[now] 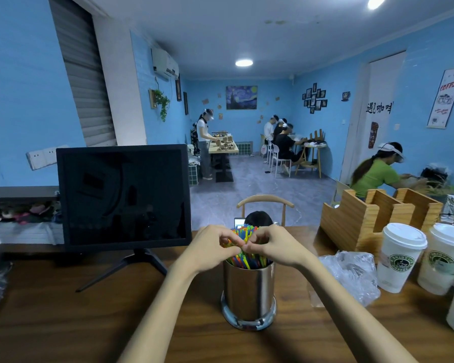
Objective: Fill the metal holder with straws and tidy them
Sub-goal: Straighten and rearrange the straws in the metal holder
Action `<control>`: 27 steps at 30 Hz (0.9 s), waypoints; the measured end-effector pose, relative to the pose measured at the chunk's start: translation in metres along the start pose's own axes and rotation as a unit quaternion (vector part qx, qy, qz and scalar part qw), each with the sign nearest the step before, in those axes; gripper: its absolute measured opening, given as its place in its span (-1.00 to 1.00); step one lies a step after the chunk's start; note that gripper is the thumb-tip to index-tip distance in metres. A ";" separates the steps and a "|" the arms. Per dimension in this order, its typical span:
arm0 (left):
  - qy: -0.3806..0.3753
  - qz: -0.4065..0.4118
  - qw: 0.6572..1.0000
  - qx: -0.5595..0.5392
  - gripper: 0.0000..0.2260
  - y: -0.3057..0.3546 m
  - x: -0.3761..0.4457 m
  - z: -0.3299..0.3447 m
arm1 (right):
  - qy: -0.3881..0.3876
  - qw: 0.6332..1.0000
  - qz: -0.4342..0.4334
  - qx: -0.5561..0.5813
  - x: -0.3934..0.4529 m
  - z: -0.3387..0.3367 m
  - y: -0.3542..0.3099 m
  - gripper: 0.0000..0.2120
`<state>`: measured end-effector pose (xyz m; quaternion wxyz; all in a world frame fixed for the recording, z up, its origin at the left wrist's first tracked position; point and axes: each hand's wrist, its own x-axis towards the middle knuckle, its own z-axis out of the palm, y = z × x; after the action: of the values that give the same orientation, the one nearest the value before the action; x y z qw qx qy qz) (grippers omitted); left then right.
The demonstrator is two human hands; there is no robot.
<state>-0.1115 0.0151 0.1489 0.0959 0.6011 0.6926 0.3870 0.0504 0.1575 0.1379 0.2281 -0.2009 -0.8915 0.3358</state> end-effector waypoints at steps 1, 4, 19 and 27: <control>0.000 -0.002 1.000 0.009 -0.87 0.001 0.001 0.000 | -0.002 1.000 0.005 -0.001 0.001 -0.001 0.000 -0.82; -0.003 0.001 0.999 0.050 -0.86 0.005 0.005 0.000 | -0.013 1.000 0.020 -0.011 0.003 -0.003 0.001 -0.82; 0.038 0.014 0.985 0.170 -0.89 0.023 0.000 -0.001 | -0.018 0.999 0.050 0.013 0.001 -0.013 -0.004 -0.85; 0.060 0.048 0.962 0.262 -0.82 0.027 -0.006 0.008 | -0.004 1.000 0.031 -0.004 0.001 -0.010 -0.001 -0.80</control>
<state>-0.0849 0.0123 0.1591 -0.1253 0.6135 0.7443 0.2320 0.0545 0.1626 0.1458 0.2130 -0.2277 -0.8871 0.3404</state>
